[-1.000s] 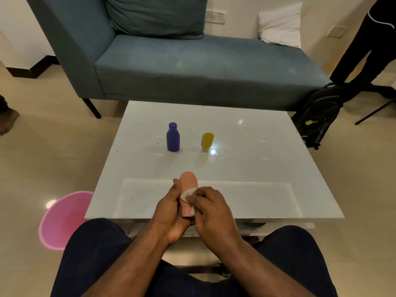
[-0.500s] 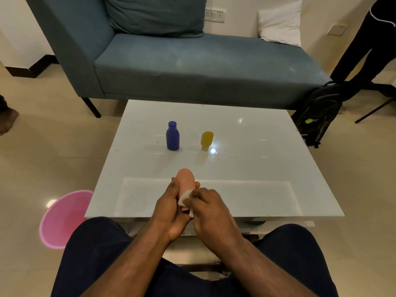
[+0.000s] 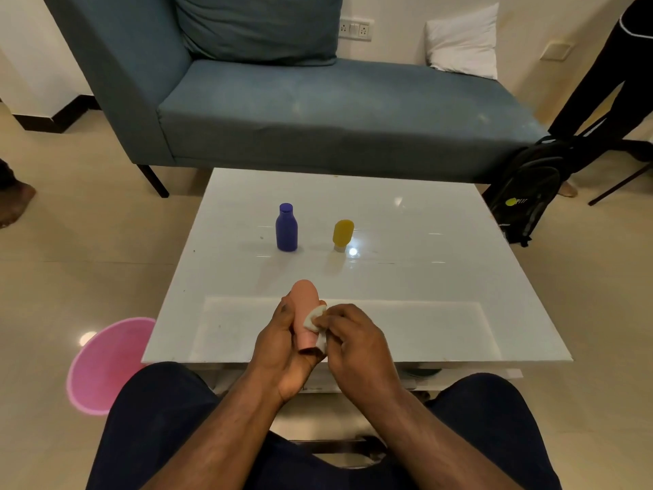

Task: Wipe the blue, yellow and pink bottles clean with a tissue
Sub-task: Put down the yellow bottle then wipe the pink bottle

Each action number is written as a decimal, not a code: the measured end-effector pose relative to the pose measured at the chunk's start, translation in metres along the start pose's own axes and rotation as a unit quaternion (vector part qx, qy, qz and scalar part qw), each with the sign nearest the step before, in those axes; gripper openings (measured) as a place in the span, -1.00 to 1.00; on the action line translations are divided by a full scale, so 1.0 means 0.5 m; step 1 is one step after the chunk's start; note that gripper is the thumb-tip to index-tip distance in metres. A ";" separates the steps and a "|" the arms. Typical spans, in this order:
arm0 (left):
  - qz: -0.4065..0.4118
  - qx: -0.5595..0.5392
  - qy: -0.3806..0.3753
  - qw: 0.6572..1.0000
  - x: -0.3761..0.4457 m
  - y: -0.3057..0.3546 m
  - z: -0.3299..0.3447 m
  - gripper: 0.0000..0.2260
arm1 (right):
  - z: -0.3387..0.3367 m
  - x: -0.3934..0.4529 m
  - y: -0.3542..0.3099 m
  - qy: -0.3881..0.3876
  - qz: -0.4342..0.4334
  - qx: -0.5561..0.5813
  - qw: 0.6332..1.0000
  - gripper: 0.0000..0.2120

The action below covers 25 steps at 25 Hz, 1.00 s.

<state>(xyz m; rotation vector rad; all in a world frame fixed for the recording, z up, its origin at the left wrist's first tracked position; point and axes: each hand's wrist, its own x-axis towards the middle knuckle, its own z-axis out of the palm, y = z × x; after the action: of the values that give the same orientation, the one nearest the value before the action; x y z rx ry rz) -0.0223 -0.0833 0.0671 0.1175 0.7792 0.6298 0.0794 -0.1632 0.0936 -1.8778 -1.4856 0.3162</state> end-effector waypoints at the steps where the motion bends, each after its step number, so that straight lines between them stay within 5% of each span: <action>1: -0.001 -0.006 0.001 1.000 -0.002 0.002 0.000 -0.48 | 0.006 -0.008 -0.009 -0.005 -0.002 0.017 1.000 -0.75; 10: 0.016 0.058 -0.025 0.998 -0.018 -0.003 0.010 -0.68 | 0.002 0.045 -0.029 0.033 0.053 0.078 0.995 -0.78; 15: -0.009 0.038 -0.023 0.999 -0.023 -0.002 0.011 -0.49 | 0.018 -0.009 -0.036 -0.011 0.031 0.075 0.997 -0.76; 25: -0.038 0.060 -0.029 0.997 -0.022 -0.005 0.007 -0.45 | 0.012 0.019 -0.039 -0.005 0.016 -0.006 1.000 -0.78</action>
<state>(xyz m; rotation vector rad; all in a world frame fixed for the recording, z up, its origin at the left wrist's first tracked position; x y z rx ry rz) -0.0246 -0.0913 0.0758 0.2153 0.7615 0.5058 0.0641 -0.1504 0.1043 -1.9138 -1.4688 0.3325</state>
